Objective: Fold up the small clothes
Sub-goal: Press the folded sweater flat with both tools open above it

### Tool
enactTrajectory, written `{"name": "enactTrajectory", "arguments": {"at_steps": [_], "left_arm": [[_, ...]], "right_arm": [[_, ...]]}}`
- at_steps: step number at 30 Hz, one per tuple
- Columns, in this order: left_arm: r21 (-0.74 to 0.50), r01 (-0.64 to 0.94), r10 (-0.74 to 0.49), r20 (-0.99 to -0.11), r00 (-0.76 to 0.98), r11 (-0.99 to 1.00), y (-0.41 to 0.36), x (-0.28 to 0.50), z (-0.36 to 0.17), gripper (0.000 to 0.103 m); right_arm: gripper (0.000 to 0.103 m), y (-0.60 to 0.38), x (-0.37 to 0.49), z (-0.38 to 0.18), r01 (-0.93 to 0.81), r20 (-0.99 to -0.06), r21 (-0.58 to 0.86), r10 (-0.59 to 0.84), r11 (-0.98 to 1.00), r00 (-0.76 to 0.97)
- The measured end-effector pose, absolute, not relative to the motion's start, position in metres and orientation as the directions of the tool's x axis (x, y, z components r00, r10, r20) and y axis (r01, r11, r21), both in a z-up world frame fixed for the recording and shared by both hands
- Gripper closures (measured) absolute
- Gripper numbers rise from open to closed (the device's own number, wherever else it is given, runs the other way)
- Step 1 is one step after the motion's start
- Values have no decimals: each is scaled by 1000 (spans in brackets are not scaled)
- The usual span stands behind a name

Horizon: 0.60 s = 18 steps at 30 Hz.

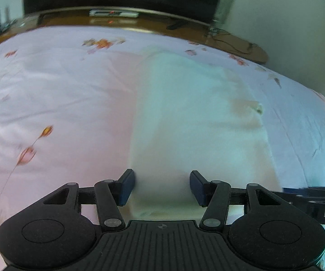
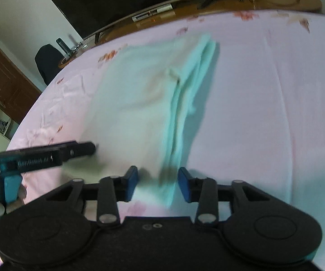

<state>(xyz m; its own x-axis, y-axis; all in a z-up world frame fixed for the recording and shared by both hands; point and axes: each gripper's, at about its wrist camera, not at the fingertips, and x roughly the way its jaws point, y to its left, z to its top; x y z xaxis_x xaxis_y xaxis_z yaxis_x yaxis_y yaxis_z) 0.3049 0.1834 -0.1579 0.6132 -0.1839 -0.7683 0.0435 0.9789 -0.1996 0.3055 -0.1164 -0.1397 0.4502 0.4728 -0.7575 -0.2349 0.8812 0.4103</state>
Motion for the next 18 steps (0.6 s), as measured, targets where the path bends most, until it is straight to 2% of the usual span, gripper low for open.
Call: {"name": "enactTrajectory", "arguments": {"at_steps": [1, 3, 5, 9, 11, 13, 15, 17, 18], "left_arm": [[-230, 26, -200, -775, 599, 973, 188, 304, -161, 48], [-281, -4, -223, -769, 599, 960, 196, 299, -164, 48], [-281, -5, -221, -767, 603, 960, 197, 296, -165, 48], [-263, -1, -210, -772, 600, 965, 192, 297, -166, 48], [-269, -8, -212, -775, 596, 963, 192, 298, -164, 48], [-284, 4, -231, -771, 594, 959, 191, 296, -160, 48], [-266, 24, -228, -774, 591, 964, 186, 294, -160, 48], [-254, 20, -217, -780, 587, 967, 183, 295, -165, 48], [-256, 13, -214, -777, 591, 967, 183, 295, -167, 48]], "right_arm": [[79, -113, 300, -137, -235, -751, 399, 463, 886, 471], [82, -110, 294, -130, -231, -734, 386, 449, 893, 509], [81, -108, 294, -124, -223, -718, 389, 446, 894, 534], [76, -105, 307, -134, -192, -741, 432, 468, 881, 481], [84, -103, 309, -140, -190, -761, 395, 436, 899, 480], [92, -115, 306, -137, -156, -742, 456, 471, 876, 477], [93, -118, 297, -127, -198, -727, 432, 469, 880, 502], [93, -115, 298, -140, -205, -776, 370, 423, 906, 468], [93, -117, 300, -147, -197, -779, 384, 431, 902, 455]]}}
